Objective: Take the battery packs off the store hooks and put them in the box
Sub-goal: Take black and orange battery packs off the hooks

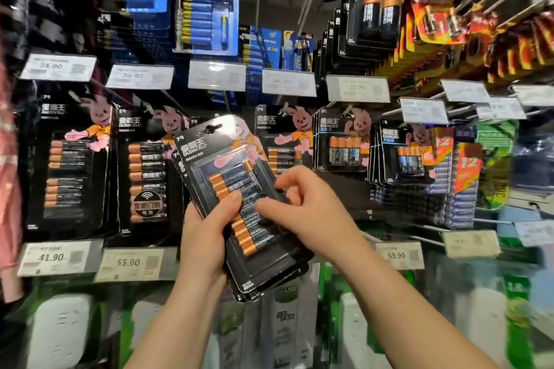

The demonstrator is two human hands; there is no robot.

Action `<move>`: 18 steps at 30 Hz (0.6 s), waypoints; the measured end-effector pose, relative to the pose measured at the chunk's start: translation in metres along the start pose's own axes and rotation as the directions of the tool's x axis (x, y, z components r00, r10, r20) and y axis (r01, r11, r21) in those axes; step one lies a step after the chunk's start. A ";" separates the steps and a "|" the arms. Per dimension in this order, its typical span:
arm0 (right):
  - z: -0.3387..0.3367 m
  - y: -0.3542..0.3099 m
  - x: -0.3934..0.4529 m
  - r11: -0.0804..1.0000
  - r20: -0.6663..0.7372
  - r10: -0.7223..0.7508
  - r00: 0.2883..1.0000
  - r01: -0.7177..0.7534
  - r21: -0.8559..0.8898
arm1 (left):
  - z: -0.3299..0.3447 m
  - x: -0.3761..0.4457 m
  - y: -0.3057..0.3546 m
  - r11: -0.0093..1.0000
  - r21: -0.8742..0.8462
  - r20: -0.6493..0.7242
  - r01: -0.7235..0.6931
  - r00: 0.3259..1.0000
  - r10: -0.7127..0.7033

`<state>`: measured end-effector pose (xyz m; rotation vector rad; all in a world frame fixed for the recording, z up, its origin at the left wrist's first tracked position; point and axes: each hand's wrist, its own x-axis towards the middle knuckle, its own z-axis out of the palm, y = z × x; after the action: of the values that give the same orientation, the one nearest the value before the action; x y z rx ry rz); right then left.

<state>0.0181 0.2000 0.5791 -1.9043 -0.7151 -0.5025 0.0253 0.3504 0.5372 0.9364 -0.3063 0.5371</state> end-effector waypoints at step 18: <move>0.012 0.016 -0.006 0.991 -0.245 0.036 0.969 -0.004 0.130 | 0.001 -0.001 -0.017 0.996 0.063 -0.031 0.056 0.998 -0.054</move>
<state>0.0251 0.2036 0.5595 -1.6901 -0.5507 -0.6524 0.0340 0.3417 0.5256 0.9953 -0.2373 0.5120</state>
